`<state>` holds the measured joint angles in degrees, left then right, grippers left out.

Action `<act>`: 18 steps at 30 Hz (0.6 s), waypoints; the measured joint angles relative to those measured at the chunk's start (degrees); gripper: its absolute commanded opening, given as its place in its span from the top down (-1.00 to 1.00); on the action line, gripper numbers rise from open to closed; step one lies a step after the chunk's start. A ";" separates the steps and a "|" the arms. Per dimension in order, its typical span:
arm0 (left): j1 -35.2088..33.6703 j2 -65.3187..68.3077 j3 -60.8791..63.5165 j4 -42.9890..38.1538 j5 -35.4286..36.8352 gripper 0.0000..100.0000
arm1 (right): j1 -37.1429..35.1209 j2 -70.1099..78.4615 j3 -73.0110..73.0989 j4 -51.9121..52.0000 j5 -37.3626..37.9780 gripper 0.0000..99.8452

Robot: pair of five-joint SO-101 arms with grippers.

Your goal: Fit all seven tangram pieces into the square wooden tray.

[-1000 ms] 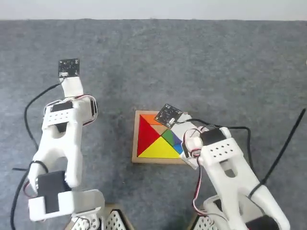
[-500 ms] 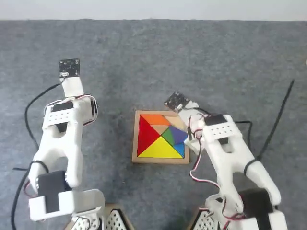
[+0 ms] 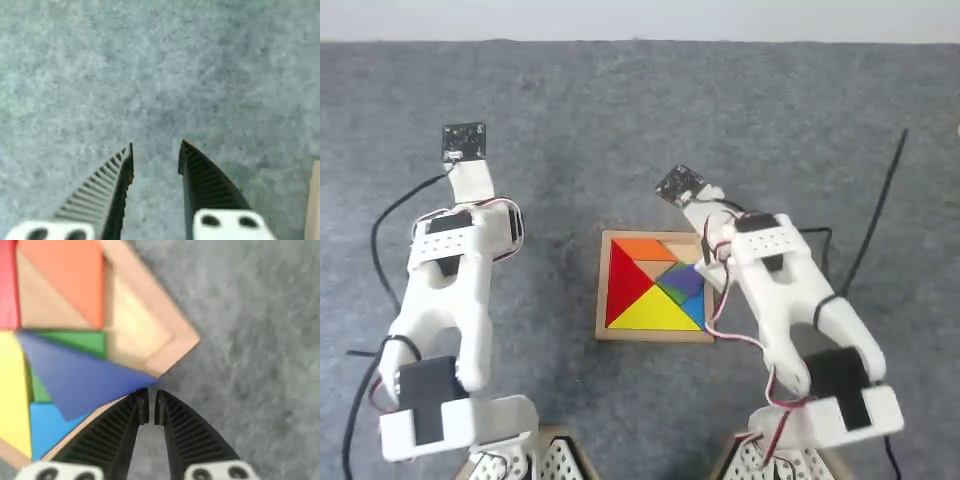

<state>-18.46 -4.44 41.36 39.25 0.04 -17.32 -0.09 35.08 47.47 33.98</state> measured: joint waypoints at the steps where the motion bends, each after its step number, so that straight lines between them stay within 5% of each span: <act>1: 0.00 0.00 0.00 0.00 0.00 0.70 | 0.00 1.05 -1.23 0.00 0.00 0.90; 18: 1.23 0.00 0.00 0.00 0.00 0.70 | -4.22 14.07 -18.99 2.46 -2.73 0.91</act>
<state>-17.23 -4.44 41.36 39.25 0.04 -21.54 13.98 16.09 49.93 31.25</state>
